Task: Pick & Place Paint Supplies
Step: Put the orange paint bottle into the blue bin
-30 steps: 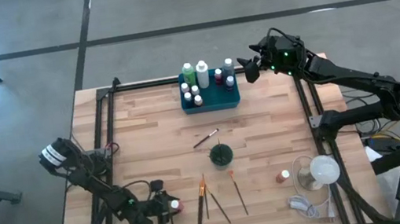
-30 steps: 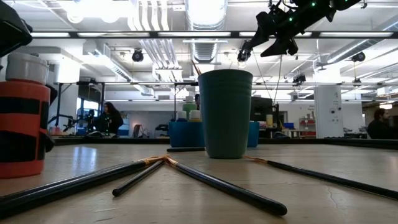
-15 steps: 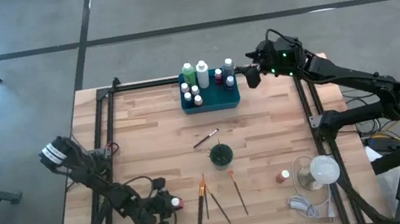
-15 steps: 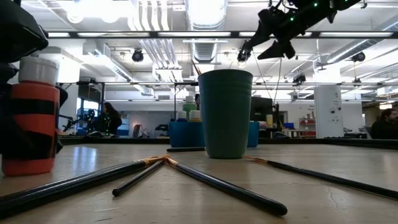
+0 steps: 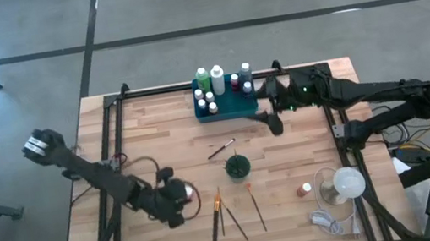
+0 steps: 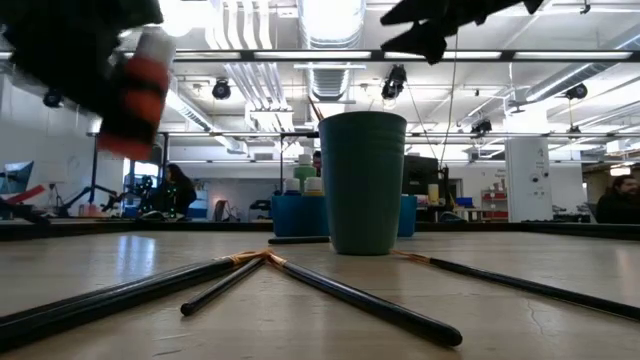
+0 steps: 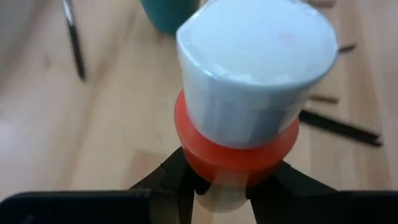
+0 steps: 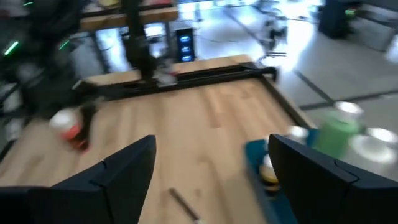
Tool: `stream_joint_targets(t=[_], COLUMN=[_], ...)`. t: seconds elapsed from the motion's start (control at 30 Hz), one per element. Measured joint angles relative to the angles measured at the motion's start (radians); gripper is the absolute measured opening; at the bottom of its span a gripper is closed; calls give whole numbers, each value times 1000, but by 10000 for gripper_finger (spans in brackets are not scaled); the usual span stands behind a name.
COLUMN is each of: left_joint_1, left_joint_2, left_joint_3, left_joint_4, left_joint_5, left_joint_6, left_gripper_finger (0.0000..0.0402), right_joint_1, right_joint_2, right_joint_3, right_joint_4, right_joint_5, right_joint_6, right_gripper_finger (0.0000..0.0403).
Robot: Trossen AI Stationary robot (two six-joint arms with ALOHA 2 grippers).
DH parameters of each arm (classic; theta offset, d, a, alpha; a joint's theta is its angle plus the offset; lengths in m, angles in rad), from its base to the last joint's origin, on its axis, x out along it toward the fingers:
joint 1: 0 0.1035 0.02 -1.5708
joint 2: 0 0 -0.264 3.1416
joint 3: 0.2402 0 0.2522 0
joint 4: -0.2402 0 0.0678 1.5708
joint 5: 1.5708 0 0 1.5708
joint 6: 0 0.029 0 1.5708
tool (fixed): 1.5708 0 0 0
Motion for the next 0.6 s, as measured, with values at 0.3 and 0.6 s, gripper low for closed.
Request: stream_joint_targets(t=[0.3,0.6], left_joint_1=[239,397], left_joint_2=[-57,110], left_joint_3=[258,523], left_joint_4=[-256,-523], left_joint_5=[142,201], left_joint_6=[245,405], left_gripper_finger=[114,114], right_joint_1=[126,155], right_joint_2=[84,265], right_joint_3=[20,134], right_joint_4=[27,36], right_joint_5=[-7,-29], right_joint_6=[-33,-83], right_gripper_finger=[303,317])
